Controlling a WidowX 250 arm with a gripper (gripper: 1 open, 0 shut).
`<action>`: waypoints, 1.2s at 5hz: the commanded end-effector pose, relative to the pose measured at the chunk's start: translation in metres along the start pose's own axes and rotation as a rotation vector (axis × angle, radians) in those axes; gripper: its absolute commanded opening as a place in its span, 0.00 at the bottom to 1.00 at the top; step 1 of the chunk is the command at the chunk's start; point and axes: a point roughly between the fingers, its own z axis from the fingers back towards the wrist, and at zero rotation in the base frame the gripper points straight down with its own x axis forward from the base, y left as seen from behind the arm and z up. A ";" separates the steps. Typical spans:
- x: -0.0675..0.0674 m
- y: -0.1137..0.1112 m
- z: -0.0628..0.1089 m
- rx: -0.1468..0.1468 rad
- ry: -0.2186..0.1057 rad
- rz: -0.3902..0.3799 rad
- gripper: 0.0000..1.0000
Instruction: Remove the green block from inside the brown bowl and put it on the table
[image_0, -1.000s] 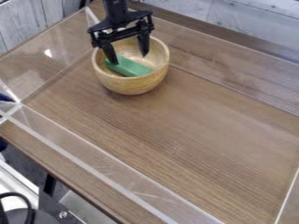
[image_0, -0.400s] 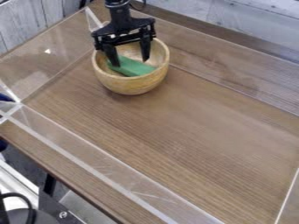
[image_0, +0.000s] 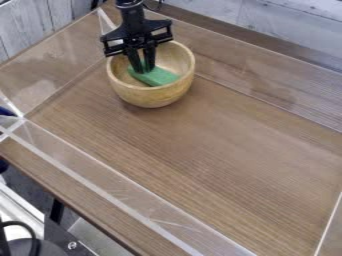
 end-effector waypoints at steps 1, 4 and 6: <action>0.004 -0.008 0.007 -0.012 -0.036 -0.015 0.00; 0.002 -0.010 0.038 -0.040 -0.058 -0.078 0.00; 0.003 -0.017 0.050 -0.074 -0.025 -0.106 0.00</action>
